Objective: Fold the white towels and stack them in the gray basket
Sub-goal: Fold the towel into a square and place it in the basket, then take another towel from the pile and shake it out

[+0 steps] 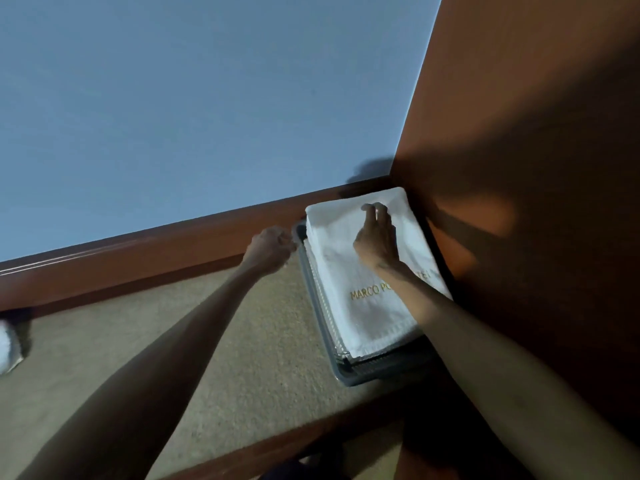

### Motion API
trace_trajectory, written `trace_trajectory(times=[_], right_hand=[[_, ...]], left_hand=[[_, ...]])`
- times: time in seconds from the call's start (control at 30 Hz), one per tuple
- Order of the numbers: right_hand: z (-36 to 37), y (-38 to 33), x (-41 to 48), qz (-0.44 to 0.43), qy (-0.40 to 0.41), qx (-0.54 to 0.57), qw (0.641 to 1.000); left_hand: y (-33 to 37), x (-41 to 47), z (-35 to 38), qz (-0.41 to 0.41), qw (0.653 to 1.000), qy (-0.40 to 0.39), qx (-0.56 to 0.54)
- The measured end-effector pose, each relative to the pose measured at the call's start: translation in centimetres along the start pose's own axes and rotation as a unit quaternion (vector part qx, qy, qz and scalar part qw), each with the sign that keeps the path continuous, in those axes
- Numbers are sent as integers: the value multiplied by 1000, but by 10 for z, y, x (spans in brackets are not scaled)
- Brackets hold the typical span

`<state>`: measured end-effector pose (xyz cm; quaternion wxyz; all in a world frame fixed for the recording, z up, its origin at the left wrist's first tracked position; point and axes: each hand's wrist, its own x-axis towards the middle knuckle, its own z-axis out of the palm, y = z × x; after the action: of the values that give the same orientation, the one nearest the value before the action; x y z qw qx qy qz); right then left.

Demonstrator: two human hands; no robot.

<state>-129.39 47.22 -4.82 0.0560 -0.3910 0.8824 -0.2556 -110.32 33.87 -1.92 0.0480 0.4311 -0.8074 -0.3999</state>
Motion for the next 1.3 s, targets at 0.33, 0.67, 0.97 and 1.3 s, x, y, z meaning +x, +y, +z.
trace_trajectory(times=[0.33,0.67,0.97,1.3], right_hand=[[63,-241,-59,-199,-223,65,952],[159,-458,-220,-324,-373,11,869],[230,-583,-326,-375,-480,-61,790],[331,-710,-376,-442,-532,-85,717]], left_hand=[[-118,-154,-157,-11,997,61,35],[-294,-341,-279,-109,976,180,55],[-417,-466,-338,-203,952,225,34],[-550,-526,-392,-322,914,247,7]])
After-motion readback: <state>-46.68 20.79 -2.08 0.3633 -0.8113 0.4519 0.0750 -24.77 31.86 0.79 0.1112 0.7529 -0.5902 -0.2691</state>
